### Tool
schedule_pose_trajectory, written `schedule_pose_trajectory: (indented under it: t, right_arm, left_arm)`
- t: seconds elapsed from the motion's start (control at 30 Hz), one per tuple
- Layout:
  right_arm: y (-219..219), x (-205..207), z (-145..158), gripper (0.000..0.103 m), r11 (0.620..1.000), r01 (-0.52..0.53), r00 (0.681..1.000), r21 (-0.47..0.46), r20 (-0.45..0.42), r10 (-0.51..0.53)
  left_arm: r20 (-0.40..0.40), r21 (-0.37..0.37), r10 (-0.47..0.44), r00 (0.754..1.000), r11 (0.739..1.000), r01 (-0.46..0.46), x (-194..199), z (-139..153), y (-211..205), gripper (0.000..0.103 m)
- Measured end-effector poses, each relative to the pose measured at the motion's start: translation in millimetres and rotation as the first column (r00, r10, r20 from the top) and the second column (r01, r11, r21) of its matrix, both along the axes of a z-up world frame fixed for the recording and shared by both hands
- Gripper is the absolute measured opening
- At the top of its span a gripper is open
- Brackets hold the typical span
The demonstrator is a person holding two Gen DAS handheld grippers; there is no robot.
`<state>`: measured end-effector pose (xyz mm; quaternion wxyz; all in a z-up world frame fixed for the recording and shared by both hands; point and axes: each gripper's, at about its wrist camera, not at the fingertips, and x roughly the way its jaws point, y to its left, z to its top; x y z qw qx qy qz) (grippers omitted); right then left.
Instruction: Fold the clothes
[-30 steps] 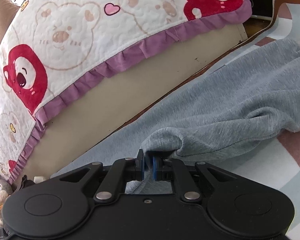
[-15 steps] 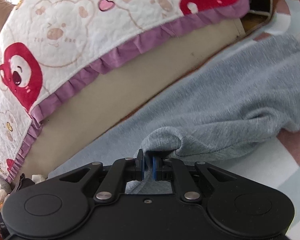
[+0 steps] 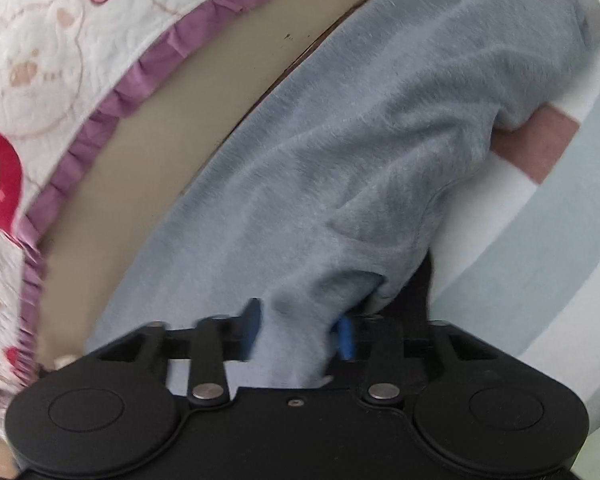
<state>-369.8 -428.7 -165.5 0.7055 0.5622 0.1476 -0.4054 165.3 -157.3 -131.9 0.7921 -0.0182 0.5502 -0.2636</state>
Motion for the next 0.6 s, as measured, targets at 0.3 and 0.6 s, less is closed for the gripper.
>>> schedule_pose_trajectory:
  t: [0.3,0.6]
  right_arm:
    - [3.5,9.6,-26.5,0.064,1.000,0.018,0.996,0.018,-0.086,-0.017]
    - [14.1,8.8,1.8,0.008,0.950,-0.061,0.993,-0.305,-0.114,0.028]
  left_arm:
    - [0.010,-0.009,0.001,1.000,1.000,-0.001,-1.3,-0.7,0.2,0.013]
    - [0.067,-0.079,0.032,0.997,0.996,-0.027,-3.7,7.3,4.7,0.016]
